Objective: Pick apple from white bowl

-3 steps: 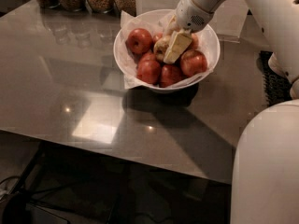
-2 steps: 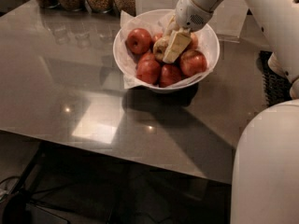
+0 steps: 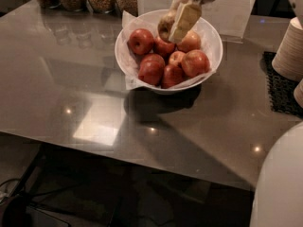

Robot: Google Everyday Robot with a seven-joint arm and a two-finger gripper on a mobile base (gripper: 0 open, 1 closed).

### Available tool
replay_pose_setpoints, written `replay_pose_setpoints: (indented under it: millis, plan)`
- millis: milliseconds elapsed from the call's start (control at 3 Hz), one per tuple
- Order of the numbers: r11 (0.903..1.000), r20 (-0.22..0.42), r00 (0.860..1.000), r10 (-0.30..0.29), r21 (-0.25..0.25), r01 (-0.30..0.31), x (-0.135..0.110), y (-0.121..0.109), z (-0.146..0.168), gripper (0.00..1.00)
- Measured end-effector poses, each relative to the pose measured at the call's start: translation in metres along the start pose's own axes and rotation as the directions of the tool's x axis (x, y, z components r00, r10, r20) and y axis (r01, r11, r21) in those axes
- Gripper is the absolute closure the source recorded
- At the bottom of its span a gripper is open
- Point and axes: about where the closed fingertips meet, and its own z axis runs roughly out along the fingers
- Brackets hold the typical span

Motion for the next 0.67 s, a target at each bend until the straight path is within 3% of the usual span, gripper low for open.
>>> replay_pose_setpoints:
  millis: [333, 667]
  plan:
    - [0.9955, -0.001, 1.0, -0.011, 0.094, 0.011, -0.0166, -0.0068, -0.051, 1.0]
    - [0.9955, -0.001, 1.0, -0.011, 0.094, 0.011, -0.0166, -0.0068, -0.051, 1.0]
